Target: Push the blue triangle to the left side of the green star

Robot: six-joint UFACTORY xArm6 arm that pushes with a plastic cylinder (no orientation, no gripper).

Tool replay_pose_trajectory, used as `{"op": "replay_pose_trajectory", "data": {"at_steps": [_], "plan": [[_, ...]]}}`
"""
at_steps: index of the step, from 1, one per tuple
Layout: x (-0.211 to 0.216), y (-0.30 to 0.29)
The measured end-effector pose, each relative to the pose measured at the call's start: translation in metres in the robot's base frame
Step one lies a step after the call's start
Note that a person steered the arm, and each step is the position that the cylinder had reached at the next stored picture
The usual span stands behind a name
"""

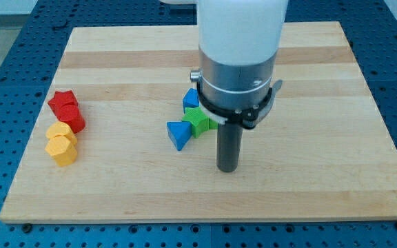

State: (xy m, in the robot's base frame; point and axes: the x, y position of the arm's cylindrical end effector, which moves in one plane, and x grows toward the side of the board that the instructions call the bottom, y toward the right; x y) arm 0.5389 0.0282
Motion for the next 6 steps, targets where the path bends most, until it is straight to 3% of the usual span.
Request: {"op": "replay_pose_trajectory", "data": {"at_steps": [2,6], "plan": [[-0.033,-0.021],[-0.032,-0.1]]}}
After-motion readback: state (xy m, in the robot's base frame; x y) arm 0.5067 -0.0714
